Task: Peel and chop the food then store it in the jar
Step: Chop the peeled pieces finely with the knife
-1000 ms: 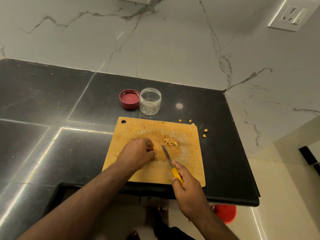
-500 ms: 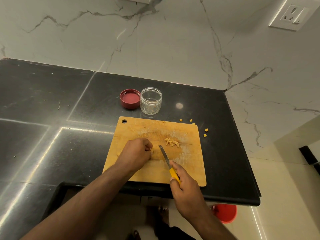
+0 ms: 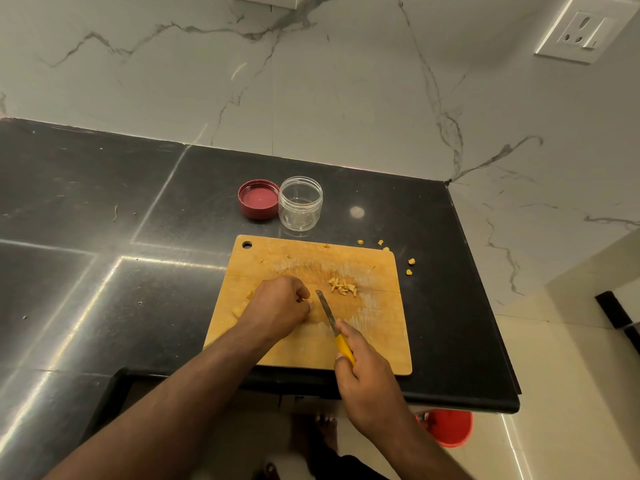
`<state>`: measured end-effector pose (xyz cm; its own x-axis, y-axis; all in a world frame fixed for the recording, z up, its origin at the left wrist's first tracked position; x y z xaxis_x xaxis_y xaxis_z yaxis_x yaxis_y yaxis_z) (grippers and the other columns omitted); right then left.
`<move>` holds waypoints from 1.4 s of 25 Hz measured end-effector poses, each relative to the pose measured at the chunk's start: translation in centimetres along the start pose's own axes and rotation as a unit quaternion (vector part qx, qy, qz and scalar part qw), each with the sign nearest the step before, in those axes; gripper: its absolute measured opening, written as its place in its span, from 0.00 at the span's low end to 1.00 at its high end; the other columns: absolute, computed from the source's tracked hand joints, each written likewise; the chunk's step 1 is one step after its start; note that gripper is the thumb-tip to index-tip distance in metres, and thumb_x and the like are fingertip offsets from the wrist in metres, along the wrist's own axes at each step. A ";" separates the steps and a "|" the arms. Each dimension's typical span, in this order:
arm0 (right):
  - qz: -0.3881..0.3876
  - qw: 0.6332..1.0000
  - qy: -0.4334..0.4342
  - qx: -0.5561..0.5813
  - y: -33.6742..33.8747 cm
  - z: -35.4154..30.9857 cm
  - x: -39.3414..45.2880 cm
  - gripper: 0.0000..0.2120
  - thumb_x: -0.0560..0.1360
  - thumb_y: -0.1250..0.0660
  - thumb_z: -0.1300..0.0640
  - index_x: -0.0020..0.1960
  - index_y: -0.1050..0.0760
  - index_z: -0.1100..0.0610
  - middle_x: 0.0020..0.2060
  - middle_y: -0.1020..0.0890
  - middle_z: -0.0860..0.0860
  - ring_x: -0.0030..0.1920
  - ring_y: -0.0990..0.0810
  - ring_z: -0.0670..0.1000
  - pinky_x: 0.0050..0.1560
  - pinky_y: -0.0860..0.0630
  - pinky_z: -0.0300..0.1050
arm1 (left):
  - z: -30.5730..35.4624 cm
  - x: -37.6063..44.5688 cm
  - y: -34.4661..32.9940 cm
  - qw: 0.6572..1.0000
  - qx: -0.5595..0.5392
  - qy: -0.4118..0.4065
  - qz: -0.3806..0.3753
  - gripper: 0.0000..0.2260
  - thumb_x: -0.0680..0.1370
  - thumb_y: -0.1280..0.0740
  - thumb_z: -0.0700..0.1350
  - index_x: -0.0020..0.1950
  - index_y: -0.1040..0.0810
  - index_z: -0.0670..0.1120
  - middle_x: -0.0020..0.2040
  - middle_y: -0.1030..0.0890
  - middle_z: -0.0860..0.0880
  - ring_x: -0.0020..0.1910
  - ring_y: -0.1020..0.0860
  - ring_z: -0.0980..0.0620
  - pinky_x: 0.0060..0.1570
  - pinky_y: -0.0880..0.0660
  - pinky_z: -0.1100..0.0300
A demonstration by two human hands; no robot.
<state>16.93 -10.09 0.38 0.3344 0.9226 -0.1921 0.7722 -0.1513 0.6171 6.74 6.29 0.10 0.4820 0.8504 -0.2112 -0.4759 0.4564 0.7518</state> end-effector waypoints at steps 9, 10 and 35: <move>-0.021 0.999 0.017 -0.036 -1.0 -1.0 -0.1 0.25 0.83 0.45 0.55 0.79 0.44 0.47 0.73 0.33 0.44 0.70 0.34 0.40 0.69 0.36 0.33 | -0.1 0.0 -0.5 1.000 -0.012 0.007 0.013 0.06 0.77 0.28 0.44 0.53 0.15 0.49 0.48 0.17 0.54 0.45 0.22 0.58 0.36 0.31 0.67; -0.023 0.999 0.017 -0.036 -1.0 -1.0 -0.1 0.25 0.83 0.45 0.55 0.79 0.44 0.47 0.73 0.33 0.44 0.69 0.34 0.40 0.69 0.35 0.35 | -0.1 0.0 -0.6 1.000 -0.013 0.007 0.012 0.06 0.77 0.28 0.44 0.53 0.15 0.49 0.48 0.17 0.54 0.45 0.22 0.58 0.37 0.30 0.67; -0.061 0.995 0.045 -0.065 0.1 -1.4 2.2 0.25 0.82 0.44 0.58 0.78 0.41 0.51 0.73 0.32 0.46 0.71 0.33 0.43 0.70 0.35 0.37 | 0.5 -0.7 -0.5 0.999 0.002 0.016 0.049 0.04 0.76 0.31 0.44 0.44 0.17 0.49 0.41 0.18 0.52 0.38 0.22 0.55 0.37 0.23 0.58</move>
<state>16.96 -7.60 1.09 0.1885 0.9600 -0.2071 0.7263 0.0057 0.6874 6.96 5.31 0.17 0.4104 0.8984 -0.1561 -0.5171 0.3703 0.7717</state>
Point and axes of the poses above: each hand's wrist, its own x-axis towards the middle knuckle, its own y-axis out of the back of the hand, z = x × y, the point moved 4 cm from there along x, towards the middle knuckle
